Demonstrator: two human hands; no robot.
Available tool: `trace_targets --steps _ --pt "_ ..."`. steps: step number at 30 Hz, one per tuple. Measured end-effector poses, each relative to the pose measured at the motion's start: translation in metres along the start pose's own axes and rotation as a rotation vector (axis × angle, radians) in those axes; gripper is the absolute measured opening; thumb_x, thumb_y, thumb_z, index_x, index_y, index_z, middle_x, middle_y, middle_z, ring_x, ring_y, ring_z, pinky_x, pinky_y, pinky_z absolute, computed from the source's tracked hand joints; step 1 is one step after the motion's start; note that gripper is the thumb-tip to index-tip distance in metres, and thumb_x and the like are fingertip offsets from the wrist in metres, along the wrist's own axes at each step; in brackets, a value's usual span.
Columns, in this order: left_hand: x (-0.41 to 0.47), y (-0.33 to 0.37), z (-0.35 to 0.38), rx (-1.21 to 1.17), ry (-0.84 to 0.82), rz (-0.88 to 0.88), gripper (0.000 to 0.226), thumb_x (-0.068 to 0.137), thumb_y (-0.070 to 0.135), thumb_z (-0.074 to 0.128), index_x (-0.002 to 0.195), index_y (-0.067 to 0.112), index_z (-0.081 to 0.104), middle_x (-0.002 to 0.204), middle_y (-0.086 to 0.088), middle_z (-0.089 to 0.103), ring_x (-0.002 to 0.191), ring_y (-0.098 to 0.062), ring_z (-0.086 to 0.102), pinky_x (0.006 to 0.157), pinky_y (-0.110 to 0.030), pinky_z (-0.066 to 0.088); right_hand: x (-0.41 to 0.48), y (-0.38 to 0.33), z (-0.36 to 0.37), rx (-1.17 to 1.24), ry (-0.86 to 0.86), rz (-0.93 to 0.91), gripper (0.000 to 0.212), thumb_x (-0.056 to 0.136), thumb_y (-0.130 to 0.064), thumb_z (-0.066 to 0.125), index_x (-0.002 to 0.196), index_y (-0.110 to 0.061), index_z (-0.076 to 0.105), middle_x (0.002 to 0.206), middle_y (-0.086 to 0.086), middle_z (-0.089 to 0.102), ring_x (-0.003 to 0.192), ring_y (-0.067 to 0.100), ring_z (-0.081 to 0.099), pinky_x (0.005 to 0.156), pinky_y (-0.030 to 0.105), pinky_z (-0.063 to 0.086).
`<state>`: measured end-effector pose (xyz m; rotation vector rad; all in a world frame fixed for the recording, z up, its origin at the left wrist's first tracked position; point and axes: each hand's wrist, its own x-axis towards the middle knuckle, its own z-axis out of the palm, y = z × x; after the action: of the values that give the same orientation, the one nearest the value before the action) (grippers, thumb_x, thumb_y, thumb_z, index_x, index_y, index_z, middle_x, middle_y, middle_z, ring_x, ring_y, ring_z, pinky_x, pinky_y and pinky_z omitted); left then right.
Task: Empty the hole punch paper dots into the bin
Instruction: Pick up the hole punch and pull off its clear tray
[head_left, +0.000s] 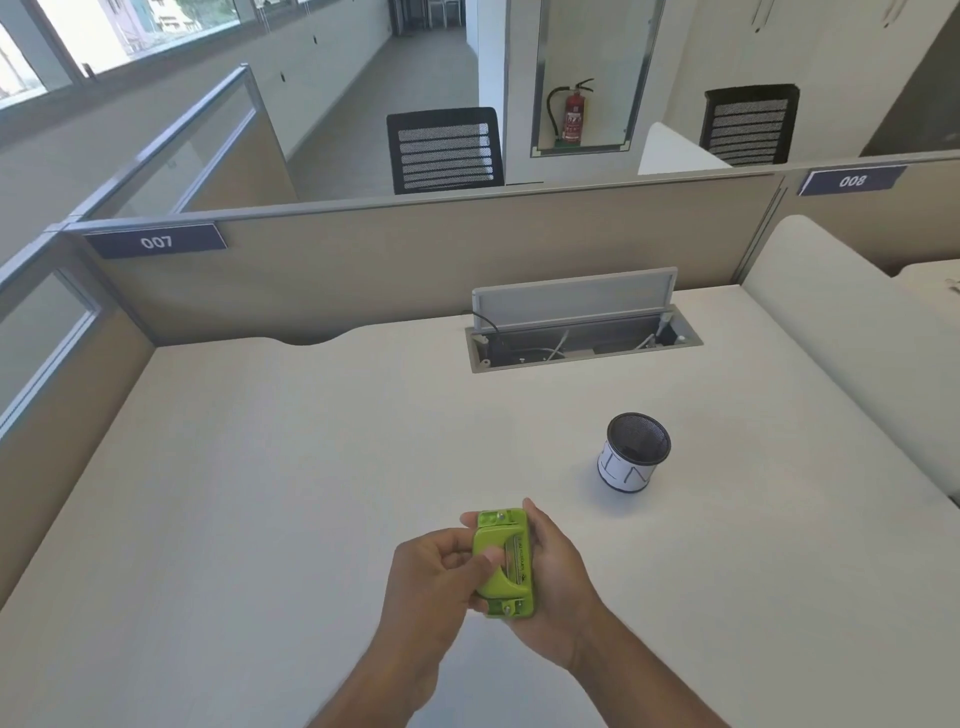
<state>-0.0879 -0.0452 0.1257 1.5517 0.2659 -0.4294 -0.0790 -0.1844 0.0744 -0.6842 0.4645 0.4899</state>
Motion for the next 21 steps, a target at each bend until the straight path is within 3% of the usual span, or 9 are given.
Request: trace_targets --steps 7,10,14,17,21 --pt "0.002 0.000 -0.001 -0.097 -0.030 -0.021 0.014 0.099 0.003 0.072 0.094 0.003 0.085 0.085 -0.023 0.084 0.066 -0.023 0.072 0.055 -0.024 0.056 0.000 -0.002 0.000 0.014 0.038 0.011 0.071 0.103 -0.059 0.037 0.126 -0.002 0.073 0.128 0.027 0.067 0.107 0.037 0.067 0.084 0.045 0.049" --pt "0.003 0.002 -0.004 -0.165 -0.052 -0.016 0.016 0.101 0.003 0.068 0.100 0.002 0.084 0.092 -0.024 0.085 0.073 -0.028 0.075 0.060 -0.028 0.059 -0.001 -0.003 -0.001 0.049 0.043 -0.009 0.066 0.104 -0.056 0.038 0.115 -0.004 0.076 0.109 0.021 0.074 0.094 0.035 0.071 0.083 0.045 0.050" --pt "0.007 0.000 -0.008 -0.275 -0.091 -0.023 0.025 0.106 0.004 0.060 0.107 0.005 0.085 0.102 -0.030 0.082 0.081 -0.033 0.073 0.080 -0.045 0.059 -0.003 -0.003 0.001 0.092 0.038 -0.025 0.063 0.104 -0.054 0.039 0.098 -0.009 0.081 0.092 0.018 0.075 0.076 0.031 0.068 0.075 0.041 0.048" --pt "0.009 0.000 -0.011 -0.383 -0.117 -0.068 0.030 0.109 0.004 0.052 0.115 0.001 0.080 0.099 -0.025 0.080 0.081 -0.030 0.071 0.082 -0.045 0.057 -0.003 -0.004 0.002 0.075 -0.001 -0.028 0.067 0.104 -0.054 0.036 0.106 -0.006 0.082 0.092 0.018 0.076 0.075 0.030 0.071 0.072 0.040 0.050" --pt "0.009 0.004 -0.014 -0.543 -0.157 -0.133 0.033 0.109 0.006 0.046 0.125 -0.007 0.071 0.105 -0.024 0.080 0.084 -0.032 0.073 0.086 -0.048 0.054 -0.001 -0.004 0.003 0.075 -0.023 -0.031 0.069 0.103 -0.055 0.039 0.123 -0.001 0.078 0.110 0.023 0.077 0.093 0.034 0.073 0.086 0.044 0.054"
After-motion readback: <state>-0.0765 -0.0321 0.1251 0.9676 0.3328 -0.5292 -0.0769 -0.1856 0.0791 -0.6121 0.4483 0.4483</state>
